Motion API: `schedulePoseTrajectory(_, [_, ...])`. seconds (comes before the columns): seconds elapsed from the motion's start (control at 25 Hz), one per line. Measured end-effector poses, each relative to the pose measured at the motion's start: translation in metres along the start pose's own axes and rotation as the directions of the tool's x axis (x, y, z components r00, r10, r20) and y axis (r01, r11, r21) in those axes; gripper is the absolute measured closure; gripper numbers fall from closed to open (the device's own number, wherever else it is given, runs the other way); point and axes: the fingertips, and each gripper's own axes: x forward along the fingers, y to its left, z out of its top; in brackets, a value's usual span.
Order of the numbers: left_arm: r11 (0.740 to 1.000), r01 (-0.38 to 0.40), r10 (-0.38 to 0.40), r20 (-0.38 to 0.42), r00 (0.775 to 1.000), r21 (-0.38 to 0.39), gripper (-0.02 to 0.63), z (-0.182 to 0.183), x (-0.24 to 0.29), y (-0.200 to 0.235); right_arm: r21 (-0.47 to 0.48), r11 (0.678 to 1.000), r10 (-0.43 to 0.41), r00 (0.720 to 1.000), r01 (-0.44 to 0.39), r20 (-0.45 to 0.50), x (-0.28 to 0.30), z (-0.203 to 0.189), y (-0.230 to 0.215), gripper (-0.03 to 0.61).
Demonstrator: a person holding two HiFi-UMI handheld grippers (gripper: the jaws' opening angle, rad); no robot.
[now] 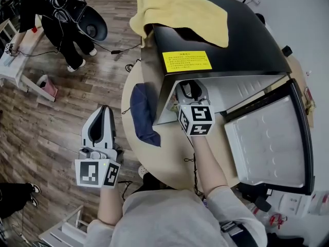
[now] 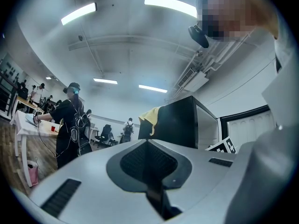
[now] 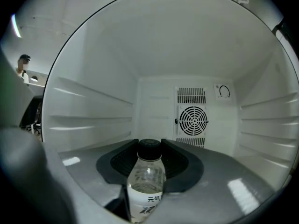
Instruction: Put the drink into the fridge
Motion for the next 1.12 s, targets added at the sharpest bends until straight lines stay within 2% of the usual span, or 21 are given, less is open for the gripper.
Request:
schedulePoseTrajectory(0.44, [1.000,0.014,-0.014,0.003,1.000,-0.002,0.605,0.001,-0.001,-0.014,0.012,1.000,0.027,0.999,-0.026,-0.032,-0.008,-0.003,0.003,0.410])
schedulePoseTrajectory(0.72, [1.000,0.015,-0.015,0.015,1.000,0.003,0.606,0.004,-0.009,-0.032,0.027,0.999,0.042,0.999,-0.042,0.017,-0.033,0.013,0.000,0.408])
schedulePoseTrajectory(0.76, [1.000,0.017,-0.017,0.018,1.000,0.003,0.605,0.005,-0.009,-0.036,0.032,0.998,0.044,0.999,-0.045,0.026,-0.039,0.016,-0.001,0.414])
schedulePoseTrajectory(0.88, [1.000,0.025,-0.025,0.026,0.999,0.006,0.605,0.007,-0.011,-0.049,0.030,0.999,0.042,0.998,-0.044,0.046,-0.057,0.022,-0.005,0.561])
schedulePoseTrajectory(1.12, [0.999,0.043,-0.043,0.039,0.998,0.008,0.606,0.010,-0.015,-0.077,0.036,0.998,0.046,0.997,-0.049,0.066,-0.099,0.027,-0.013,0.568])
